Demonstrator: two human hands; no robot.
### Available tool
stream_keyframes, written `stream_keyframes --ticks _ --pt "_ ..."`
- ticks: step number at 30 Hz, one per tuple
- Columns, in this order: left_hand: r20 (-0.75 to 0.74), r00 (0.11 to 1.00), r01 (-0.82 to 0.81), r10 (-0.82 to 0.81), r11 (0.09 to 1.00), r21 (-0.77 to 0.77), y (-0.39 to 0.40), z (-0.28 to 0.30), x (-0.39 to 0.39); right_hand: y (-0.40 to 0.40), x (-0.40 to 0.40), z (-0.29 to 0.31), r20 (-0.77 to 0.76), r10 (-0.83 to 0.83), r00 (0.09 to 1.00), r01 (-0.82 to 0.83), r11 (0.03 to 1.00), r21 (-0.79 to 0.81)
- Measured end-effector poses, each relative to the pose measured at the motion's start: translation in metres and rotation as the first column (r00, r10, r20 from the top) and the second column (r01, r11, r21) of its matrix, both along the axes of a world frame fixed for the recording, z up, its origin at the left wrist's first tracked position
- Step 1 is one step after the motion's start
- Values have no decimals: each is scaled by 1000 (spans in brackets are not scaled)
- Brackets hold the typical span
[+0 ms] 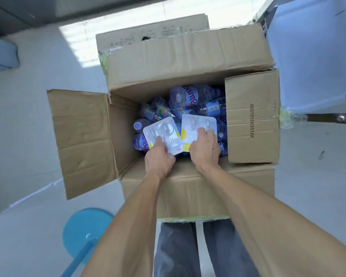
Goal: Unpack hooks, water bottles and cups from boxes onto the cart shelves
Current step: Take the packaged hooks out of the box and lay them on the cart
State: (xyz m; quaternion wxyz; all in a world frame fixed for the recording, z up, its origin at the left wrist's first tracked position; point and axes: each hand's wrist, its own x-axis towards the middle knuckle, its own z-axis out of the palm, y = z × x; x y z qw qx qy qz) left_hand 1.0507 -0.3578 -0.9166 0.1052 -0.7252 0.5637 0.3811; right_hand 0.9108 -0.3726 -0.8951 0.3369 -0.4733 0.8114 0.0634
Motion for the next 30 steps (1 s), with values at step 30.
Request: stream_keyframes --ticks 30 --pt "352 918 -219 183 974 65 -49 68 -22 -10 7 54 -107 -158 982 163 986 34"
